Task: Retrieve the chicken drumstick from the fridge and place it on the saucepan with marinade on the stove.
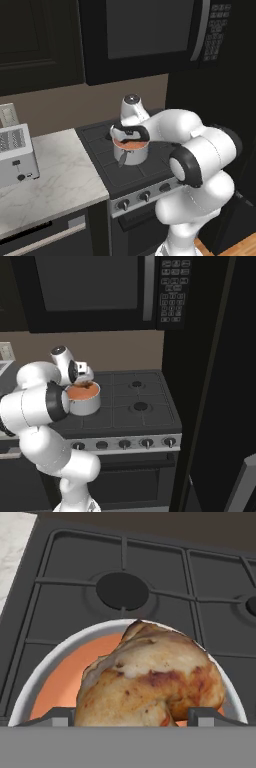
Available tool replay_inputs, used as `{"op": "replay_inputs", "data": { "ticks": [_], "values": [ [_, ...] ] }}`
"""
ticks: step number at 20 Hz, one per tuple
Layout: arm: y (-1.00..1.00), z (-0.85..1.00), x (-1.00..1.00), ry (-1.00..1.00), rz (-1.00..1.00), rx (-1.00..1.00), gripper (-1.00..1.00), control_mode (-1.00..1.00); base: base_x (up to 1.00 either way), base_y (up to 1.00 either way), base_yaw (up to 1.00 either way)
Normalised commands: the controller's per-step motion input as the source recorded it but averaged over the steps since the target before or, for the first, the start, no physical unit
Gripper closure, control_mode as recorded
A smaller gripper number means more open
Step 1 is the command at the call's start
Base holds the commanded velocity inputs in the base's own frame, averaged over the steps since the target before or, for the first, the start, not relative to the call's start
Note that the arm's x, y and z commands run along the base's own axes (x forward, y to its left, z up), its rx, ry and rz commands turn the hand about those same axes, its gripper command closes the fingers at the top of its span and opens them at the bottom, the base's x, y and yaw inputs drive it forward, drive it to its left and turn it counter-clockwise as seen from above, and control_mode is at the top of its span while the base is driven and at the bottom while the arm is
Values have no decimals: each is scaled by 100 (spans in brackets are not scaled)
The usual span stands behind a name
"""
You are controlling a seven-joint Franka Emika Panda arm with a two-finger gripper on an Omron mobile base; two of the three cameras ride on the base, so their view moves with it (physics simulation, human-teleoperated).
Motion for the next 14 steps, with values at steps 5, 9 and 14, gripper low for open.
{"op": "replay_inputs", "data": {
  "ticks": [5, 9, 14],
  "values": [
    [6, -13, 28, 0, 0, 0, 100, -100, 0, 0, 0],
    [4, -21, 19, 0, 0, -1, 100, -100, 0, 0, 0],
    [1, -16, 1, 0, 0, -2, 100, -100, 0, 0, 0]
  ]
}}
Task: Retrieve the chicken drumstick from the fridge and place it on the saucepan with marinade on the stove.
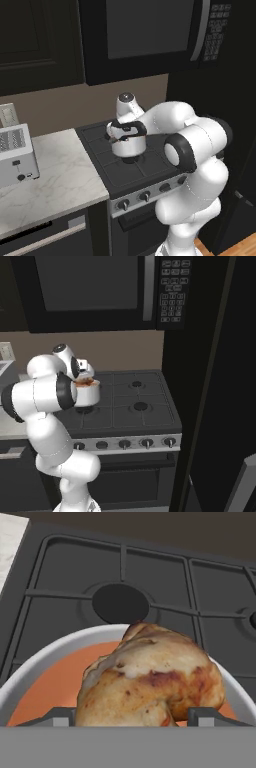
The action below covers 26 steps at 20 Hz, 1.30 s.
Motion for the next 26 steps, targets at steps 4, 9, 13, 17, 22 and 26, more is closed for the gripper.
{"op": "replay_inputs", "data": {
  "ticks": [4, 9, 13, 17, 22, 26],
  "values": [
    [0, -2, -18, 0, 0, -2, 100, -100, 0, 0, 0],
    [0, 0, -5, -1, 0, 0, 100, -100, 0, 0, 0],
    [0, 0, -57, -10, 0, 0, 100, -100, 0, 0, 0],
    [0, 0, -64, -11, 0, 0, 100, -100, 0, 0, 0],
    [0, 0, -26, -6, 0, 0, 100, -100, 0, 0, 0],
    [-11, 0, 5, 0, 0, 0, 100, -100, 0, 0, 0]
  ]
}}
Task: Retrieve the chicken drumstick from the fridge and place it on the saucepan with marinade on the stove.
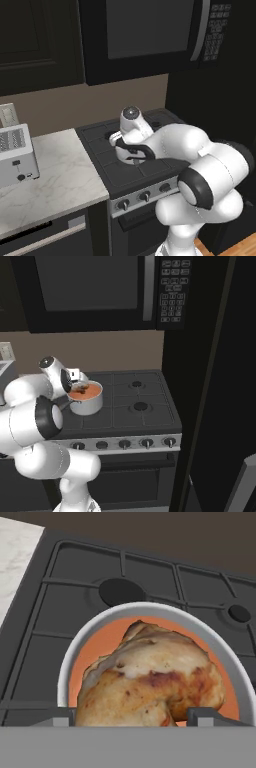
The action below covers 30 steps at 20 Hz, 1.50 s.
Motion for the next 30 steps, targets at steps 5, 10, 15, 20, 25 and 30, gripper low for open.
{"op": "replay_inputs", "data": {
  "ticks": [5, 10, 15, 20, 25, 30],
  "values": [
    [-20, 0, 38, 0, 0, 0, 100, -100, 0, 0, 0],
    [-5, -4, 17, 0, 0, 0, 100, -100, 0, 0, 0],
    [0, -18, -1, 0, 1, 0, 100, -100, 0, 0, 0],
    [0, -8, -1, 0, 0, 0, 100, -100, 0, 0, 0],
    [0, -1, 0, 0, 0, 0, 100, -100, 0, 0, 0],
    [0, 0, 0, 0, 0, 0, 100, -100, 0, 0, 0]
  ]
}}
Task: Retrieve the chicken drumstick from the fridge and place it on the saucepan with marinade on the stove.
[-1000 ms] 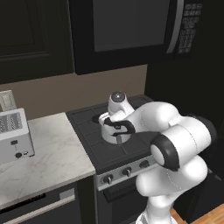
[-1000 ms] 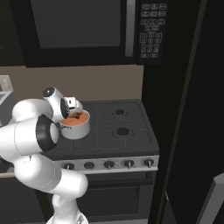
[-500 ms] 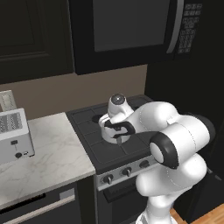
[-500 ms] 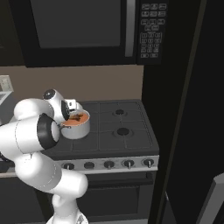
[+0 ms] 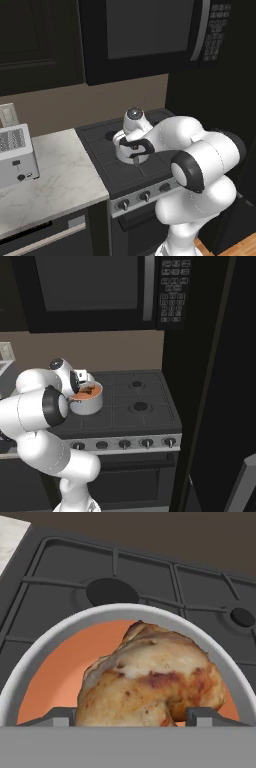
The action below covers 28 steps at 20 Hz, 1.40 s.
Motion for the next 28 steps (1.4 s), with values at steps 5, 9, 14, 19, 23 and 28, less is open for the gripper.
{"op": "replay_inputs", "data": {
  "ticks": [5, 9, 14, 19, 23, 28],
  "values": [
    [0, 0, 0, 0, 0, 0, -100, -100, 0, 0, 0],
    [0, 0, 0, 0, 0, 0, -100, -100, 0, 0, 0],
    [0, 0, 0, 0, 0, 0, -100, -100, 0, 0, 0],
    [0, 0, 0, 0, 0, 0, -100, -100, 0, 0, 0],
    [0, 0, -8, -3, 0, 0, -100, -100, 0, 0, 0],
    [1, -2, -26, -4, 0, 0, -100, -100, 0, 0, 0]
  ]
}}
